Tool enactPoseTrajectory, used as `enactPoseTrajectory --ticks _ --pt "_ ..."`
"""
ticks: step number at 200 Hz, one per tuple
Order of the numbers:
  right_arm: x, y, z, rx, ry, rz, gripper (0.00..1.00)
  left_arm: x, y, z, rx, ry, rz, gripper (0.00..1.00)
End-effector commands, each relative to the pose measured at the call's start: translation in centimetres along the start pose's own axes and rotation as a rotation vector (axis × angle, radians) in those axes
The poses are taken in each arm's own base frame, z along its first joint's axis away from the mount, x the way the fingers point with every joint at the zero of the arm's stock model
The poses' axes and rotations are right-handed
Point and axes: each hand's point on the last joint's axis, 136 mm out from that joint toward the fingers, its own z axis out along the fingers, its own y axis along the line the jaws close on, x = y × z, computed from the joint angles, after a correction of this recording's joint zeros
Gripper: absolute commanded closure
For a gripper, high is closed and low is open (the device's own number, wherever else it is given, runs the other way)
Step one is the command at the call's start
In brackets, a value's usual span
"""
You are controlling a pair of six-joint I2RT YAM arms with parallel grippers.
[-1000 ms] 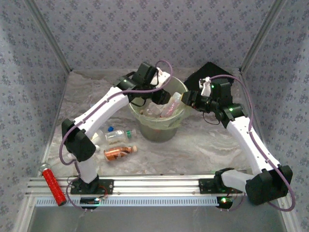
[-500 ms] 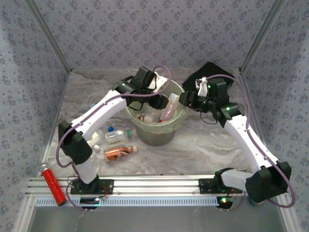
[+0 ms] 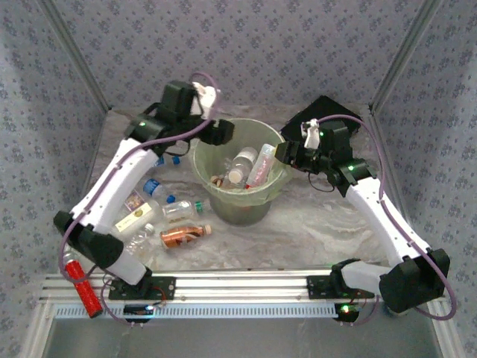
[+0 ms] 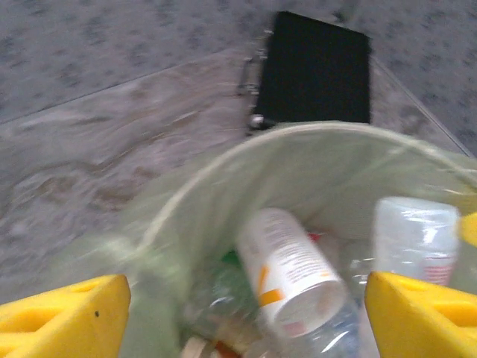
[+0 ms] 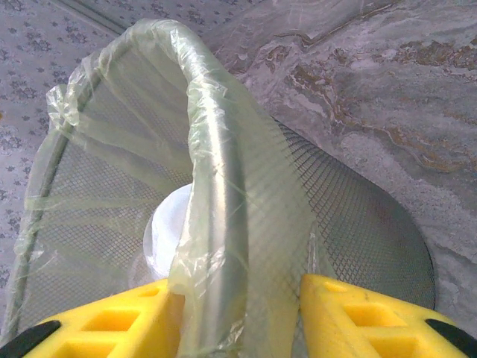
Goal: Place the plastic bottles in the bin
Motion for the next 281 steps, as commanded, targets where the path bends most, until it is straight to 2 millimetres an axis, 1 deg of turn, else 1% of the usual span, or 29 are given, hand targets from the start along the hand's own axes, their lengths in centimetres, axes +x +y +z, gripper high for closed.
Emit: enactPoseTrajectory --ticks 1,15,25,39,50,69,82,93,106,116,126,135,146,154,179,199,211,224,231,242,249,253,281 --pt "0.1 -0.2 0.4 0.021 0.017 -0.027 0.54 2.1 3.7 -2.2 -0.119 0.019 -0.144 0.16" --pt "0.1 -0.1 0.5 0.019 0.017 -0.033 0.54 3.9 6.1 -3.5 -0.2 0.022 -0.251 0.16" --pt "0.1 -0.2 0.6 0.021 0.019 -0.035 0.54 5.5 7.6 -4.3 -0.248 0.029 -0.342 0.17" --pt "0.2 -0.4 0.8 0.026 0.025 -0.037 0.54 8.2 9.0 -5.3 -0.296 0.052 -0.429 0.17" --pt "0.2 -0.4 0.9 0.023 0.03 -0.039 0.54 10.5 9.6 -6.0 -0.342 0.075 -0.477 0.17" --pt "0.2 -0.5 1.2 0.021 0.037 -0.04 0.54 15.4 10.4 -6.2 -0.414 0.136 -0.568 0.18" --pt "0.2 -0.5 1.5 0.013 0.042 -0.04 0.54 18.3 10.2 -6.0 -0.411 0.186 -0.612 0.18" --pt "0.2 -0.5 1.8 0.009 0.051 -0.037 0.54 21.2 10.4 -6.1 -0.454 0.243 -0.682 0.19" --pt "0.2 -0.4 2.1 0.004 0.059 -0.037 0.54 23.6 10.8 -6.5 -0.504 0.258 -0.75 0.2" --pt "0.2 -0.4 2.3 0.003 0.062 -0.037 0.54 25.2 11.4 -6.8 -0.545 0.244 -0.791 0.17" --pt "0.2 -0.4 2.5 0.001 0.067 -0.037 0.54 26.0 11.7 -7.1 -0.555 0.234 -0.779 0.14" --pt "0.2 -0.4 2.6 0.0 0.067 -0.037 0.54 26.7 12.4 -7.6 -0.595 0.238 -0.773 0.1" --pt "0.2 -0.4 2.8 -0.001 0.071 -0.035 0.54 27.6 13.3 -7.8 -0.623 0.236 -0.823 0.07" --pt "0.2 -0.2 2.8 -0.004 0.074 -0.039 0.54 28.1 13.7 -7.5 -0.608 0.221 -0.892 0.06" --pt "0.2 -0.1 2.6 0.001 0.072 -0.046 0.54 29.4 15.3 -6.7 -0.575 0.086 -1.118 0.03" --pt "0.2 -0.1 2.5 0.005 0.07 -0.05 0.54 31.1 16.5 -6.9 -0.587 -0.017 -1.306 0.0" --pt "0.2 -0.1 2.5 0.004 0.071 -0.05 0.54 31.8 17.0 -7.3 -0.605 -0.07 -1.372 0.0" --pt "0.3 -0.2 2.6 0.006 0.074 -0.05 0.54 32.4 17.7 -7.8 -0.639 -0.112 -1.401 0.0" --pt "0.3 -0.2 2.6 0.005 0.076 -0.051 0.54 32.4 18.0 -7.9 -0.643 -0.13 -1.405 0.0" --pt "0.3 -0.1 2.6 0.003 0.077 -0.053 0.54 32.6 18.2 -7.7 -0.638 -0.131 -1.417 0.0" --pt "0.3 -0.2 2.6 0.003 0.077 -0.052 0.54 33.1 18.2 -7.4 -0.64 -0.11 -1.425 0.0" --pt "0.4 -0.2 2.7 0.004 0.08 -0.05 0.54 32.6 18.4 -7.2 -0.628 -0.129 -1.421 0.0" --pt "0.6 -0.3 2.8 0.004 0.084 -0.048 0.54 32.7 19.3 -6.5 -0.645 -0.141 -1.429 0.01"
